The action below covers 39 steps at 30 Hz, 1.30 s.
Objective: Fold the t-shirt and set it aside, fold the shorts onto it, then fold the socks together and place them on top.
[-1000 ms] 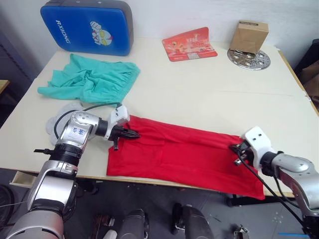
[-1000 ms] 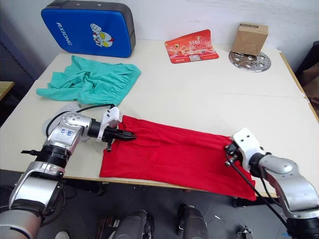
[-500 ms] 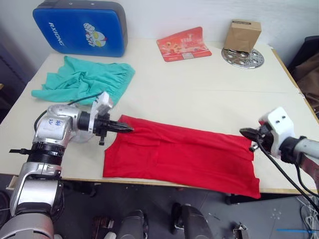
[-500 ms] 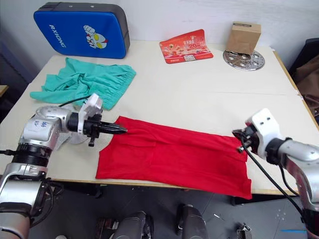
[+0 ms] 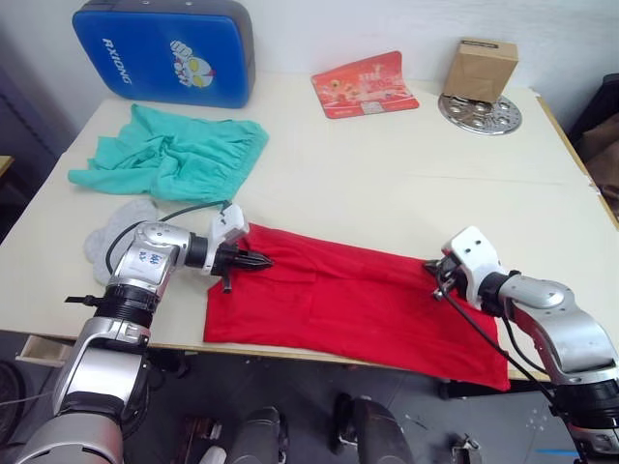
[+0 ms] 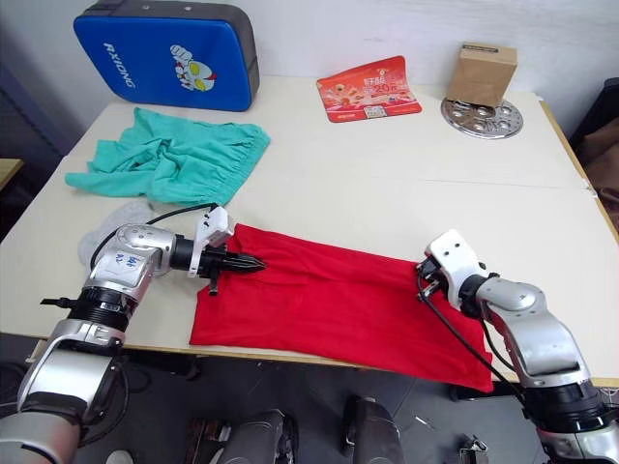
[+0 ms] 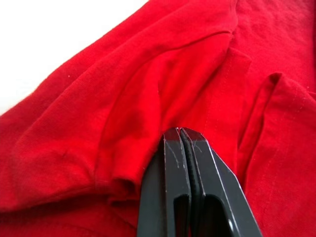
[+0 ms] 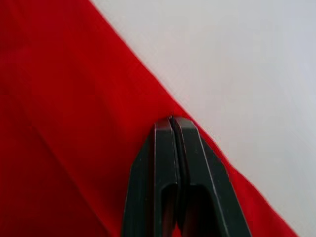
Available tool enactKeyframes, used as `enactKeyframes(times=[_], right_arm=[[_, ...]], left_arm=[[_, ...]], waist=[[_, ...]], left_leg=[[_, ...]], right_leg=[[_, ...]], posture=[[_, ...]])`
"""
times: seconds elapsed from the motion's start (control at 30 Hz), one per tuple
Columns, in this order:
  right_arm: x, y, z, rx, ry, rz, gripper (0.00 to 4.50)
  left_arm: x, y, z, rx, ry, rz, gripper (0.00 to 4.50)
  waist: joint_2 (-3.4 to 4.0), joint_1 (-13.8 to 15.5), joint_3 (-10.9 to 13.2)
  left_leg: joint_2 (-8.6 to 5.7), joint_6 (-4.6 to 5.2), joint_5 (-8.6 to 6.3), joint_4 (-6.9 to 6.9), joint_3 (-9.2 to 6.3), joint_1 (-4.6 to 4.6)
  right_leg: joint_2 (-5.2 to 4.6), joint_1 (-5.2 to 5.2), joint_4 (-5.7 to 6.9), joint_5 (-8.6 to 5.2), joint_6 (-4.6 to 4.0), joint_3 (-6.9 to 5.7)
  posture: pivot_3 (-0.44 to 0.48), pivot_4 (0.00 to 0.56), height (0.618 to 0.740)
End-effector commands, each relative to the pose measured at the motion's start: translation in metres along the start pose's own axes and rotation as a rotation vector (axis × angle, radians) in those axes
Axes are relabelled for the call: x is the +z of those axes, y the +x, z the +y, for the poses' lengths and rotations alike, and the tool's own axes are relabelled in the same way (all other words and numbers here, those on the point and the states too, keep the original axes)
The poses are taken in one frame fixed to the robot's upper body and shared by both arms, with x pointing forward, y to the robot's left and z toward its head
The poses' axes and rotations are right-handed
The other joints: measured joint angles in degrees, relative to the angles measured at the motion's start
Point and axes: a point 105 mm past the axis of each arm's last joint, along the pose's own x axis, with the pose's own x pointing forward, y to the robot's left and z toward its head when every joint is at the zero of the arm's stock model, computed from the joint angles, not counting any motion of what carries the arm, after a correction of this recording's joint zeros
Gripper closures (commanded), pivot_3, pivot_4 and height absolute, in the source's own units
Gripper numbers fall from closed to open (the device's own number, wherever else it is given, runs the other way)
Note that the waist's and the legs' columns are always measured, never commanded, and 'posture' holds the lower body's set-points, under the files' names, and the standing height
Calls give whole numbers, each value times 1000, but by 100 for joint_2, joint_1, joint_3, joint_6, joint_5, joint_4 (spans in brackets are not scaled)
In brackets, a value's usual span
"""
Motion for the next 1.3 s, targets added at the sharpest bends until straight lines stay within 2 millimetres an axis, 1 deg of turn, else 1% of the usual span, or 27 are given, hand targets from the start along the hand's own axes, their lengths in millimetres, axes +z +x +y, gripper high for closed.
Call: enactKeyframes(times=[0.03, 0.1, 0.17, 0.27, 0.33, 0.4, 0.43, 0.47, 0.5, 0.6, 0.67, 0.73, 0.77, 0.83, 0.87, 0.93, 0.97, 1.0, 1.07, 1.13, 1.23, 1.3], right_arm=[[4, -4, -5, -16, 65, -30, 4500], [-1, -11, -10, -13, 58, -19, 4500], [-10, -18, -16, -24, 59, 12, 4500], [-28, -26, -19, -18, 63, 89, 4500], [-42, -34, -28, -53, 52, 156, 4500], [-46, -44, -38, -86, 40, 175, 4500], [-45, -46, -40, -91, 38, 171, 4500], [-38, -50, -42, -95, 32, 146, 4500], [-28, -52, -44, -91, 27, 112, 4500], [4, -60, -44, -58, 0, 10, 4500], [18, -63, -45, -44, -26, -27, 4500], [26, -61, -49, -56, -30, -44, 4500], [28, -61, -50, -61, -29, -47, 4500], [31, -57, -53, -69, -36, -46, 4500], [30, -54, -53, -59, -56, -34, 4500], [31, -52, -51, 1, -104, -15, 4137], [32, -52, -54, 21, -118, -2, 3922], [33, -53, -56, 31, -124, 5, 3648], [35, -52, -69, 43, -127, 41, 2947], [31, -52, -78, 63, -111, 103, 2227], [12, -52, -79, 130, -119, 237, 1162], [3, -53, -79, 156, -126, 297, 479]], left_arm=[[3, -7, 2, 15, 9, -19, 4455], [4, -10, 3, 23, 8, -23, 4455], [2, -12, 6, 38, 10, -12, 4455], [-4, -10, 10, 66, -4, 11, 4455], [-18, -10, 14, 97, -3, 66, 4455], [-32, -17, 19, 137, -13, 113, 4455], [-36, -19, 21, 148, -17, 121, 4455], [-36, -25, 23, 163, -19, 115, 4455], [-32, -30, 25, 174, -23, 91, 4455], [2, -48, 26, 168, -27, -48, 4455], [21, -54, 21, 144, -11, -95, 4455], [38, -56, 15, 117, 2, -132, 4455], [43, -56, 12, 106, 1, -141, 4455], [59, -54, 0, 41, 9, -178, 4455], [68, -50, -8, -3, 18, -193, 4288], [81, -45, -29, -114, 50, -205, 3871], [85, -42, -39, -164, 66, -205, 3575], [87, -42, -45, -193, 75, -204, 3295], [95, -37, -55, -227, 110, -209, 2655], [102, -33, -60, -238, 136, -225, 2008], [112, -26, -59, -239, 151, -267, 1045], [113, -22, -55, -224, 159, -274, 417]], waist=[[3, 38, 2], [5, 127, 3], [5, 203, 2], [4, 231, 2], [3, 229, 1], [3, 229, 0], [3, 227, -1], [2, 220, -1], [3, 214, -1], [17, 138, 8], [20, 119, 14], [19, 136, 16], [19, 163, 16], [19, 193, 16], [19, 213, 16], [20, 221, 16], [20, 220, 17], [22, 211, 18], [27, 194, 21], [35, 181, 25], [35, 182, 25], [35, 185, 25]], left_leg=[[-23, 1, 32, -11, -24, 36], [-23, 6, 39, -7, -17, 22], [-23, 8, 38, -5, -8, 23], [-24, 11, 36, -5, -6, 21], [-23, 10, 35, -6, -5, 23], [-22, 9, 34, -6, 0, 35], [-21, 9, 34, -6, 4, 41], [-21, 8, 33, -9, 8, 56], [-19, 5, 31, -15, 10, 76], [-6, -3, 23, -20, 16, 99], [4, -10, 19, -21, 20, 98], [7, -14, 18, -22, 22, 86], [6, -14, 19, -22, 24, 80], [4, -14, 18, -21, 26, 77], [2, -14, 18, -21, 27, 71], [-1, -11, 20, -18, 26, 60], [-3, -10, 20, -15, 26, 55], [-5, -6, 22, -15, 25, 46], [-5, -5, 22, -11, 25, 39], [-5, -4, 23, -11, 26, 39], [1, -6, 24, -13, 25, 42], [2, -6, 24, -13, 25, 39]], right_leg=[[-23, 0, 0, 4, 14, -26], [-11, -5, -30, 14, 28, 3], [5, -4, -45, 21, 39, 27], [30, -4, -64, 28, 53, 74], [33, -2, -68, 30, 56, 91], [32, 5, -66, 31, 57, 97], [32, 8, -65, 30, 57, 100], [31, 17, -64, 30, 56, 105], [30, 36, -67, 30, 56, 109], [36, 52, -68, 30, 56, 117], [43, 45, -64, 28, 53, 116], [46, 25, -61, 27, 50, 116], [46, 21, -60, 27, 49, 117], [47, 19, -64, 27, 50, 117], [46, 18, -67, 27, 50, 118], [47, 13, -72, 27, 50, 117], [46, 9, -73, 27, 51, 118], [46, 5, -74, 28, 53, 117], [46, -1, -76, 30, 55, 119], [47, -1, -74, 30, 55, 119], [52, -1, -73, 29, 54, 117], [53, -1, -74, 29, 54, 116]], posture=[[0, 150, 740], [0, 150, 740], [0, 150, 740], [0, 150, 740], [0, 150, 740], [0, 150, 740], [0, 150, 740], [0, 150, 740], [0, 150, 740], [0, 150, 740], [0, 150, 740], [0, 150, 740], [0, 150, 740], [0, 150, 740], [0, 150, 740], [0, 150, 740], [0, 150, 740], [0, 150, 740], [0, 150, 740], [0, 150, 740], [0, 150, 740], [0, 150, 740]])
